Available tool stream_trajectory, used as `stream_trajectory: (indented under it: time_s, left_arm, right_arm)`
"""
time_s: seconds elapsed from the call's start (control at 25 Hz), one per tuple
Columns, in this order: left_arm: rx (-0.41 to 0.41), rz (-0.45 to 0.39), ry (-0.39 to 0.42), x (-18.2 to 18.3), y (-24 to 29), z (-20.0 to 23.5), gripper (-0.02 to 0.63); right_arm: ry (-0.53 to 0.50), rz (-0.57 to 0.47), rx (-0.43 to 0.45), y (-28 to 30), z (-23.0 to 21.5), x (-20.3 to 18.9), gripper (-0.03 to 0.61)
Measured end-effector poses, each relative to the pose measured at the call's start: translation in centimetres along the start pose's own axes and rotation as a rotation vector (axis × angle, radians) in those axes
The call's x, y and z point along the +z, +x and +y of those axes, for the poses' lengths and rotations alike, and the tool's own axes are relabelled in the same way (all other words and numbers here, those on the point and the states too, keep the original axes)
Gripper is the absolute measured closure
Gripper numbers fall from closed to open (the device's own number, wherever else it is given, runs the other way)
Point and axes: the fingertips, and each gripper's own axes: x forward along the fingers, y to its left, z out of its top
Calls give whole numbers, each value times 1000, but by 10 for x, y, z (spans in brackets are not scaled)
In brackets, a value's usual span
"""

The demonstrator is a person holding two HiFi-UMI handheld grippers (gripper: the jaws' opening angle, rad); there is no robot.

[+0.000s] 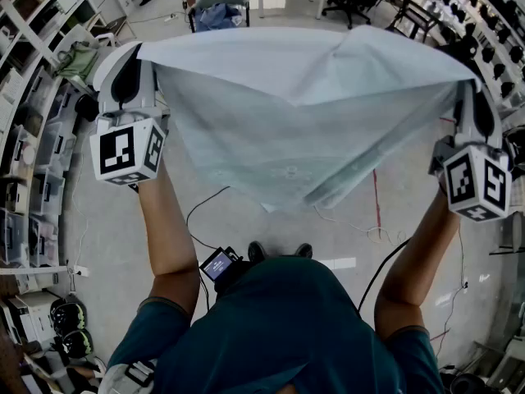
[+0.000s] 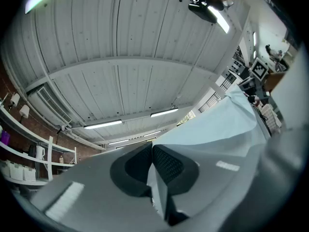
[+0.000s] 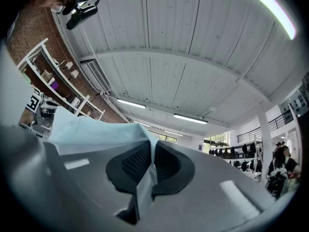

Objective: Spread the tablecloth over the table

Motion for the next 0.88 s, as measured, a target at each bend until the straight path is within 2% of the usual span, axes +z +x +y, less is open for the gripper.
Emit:
stream_trajectory:
  time_s: [0.28,0.68,0.88]
  left_arm:
    - [1,-13,-36,-10,12,-1,614]
    - [-34,-38,-68,-37,2,34,614]
    - [-41,-37,-74,-44,6,40,614]
  right_arm:
    - [-4,11,-24,5,-3,2,568]
    - [-2,2,-53,9,44,11,568]
    - [45,-8,-48,18,50,10,566]
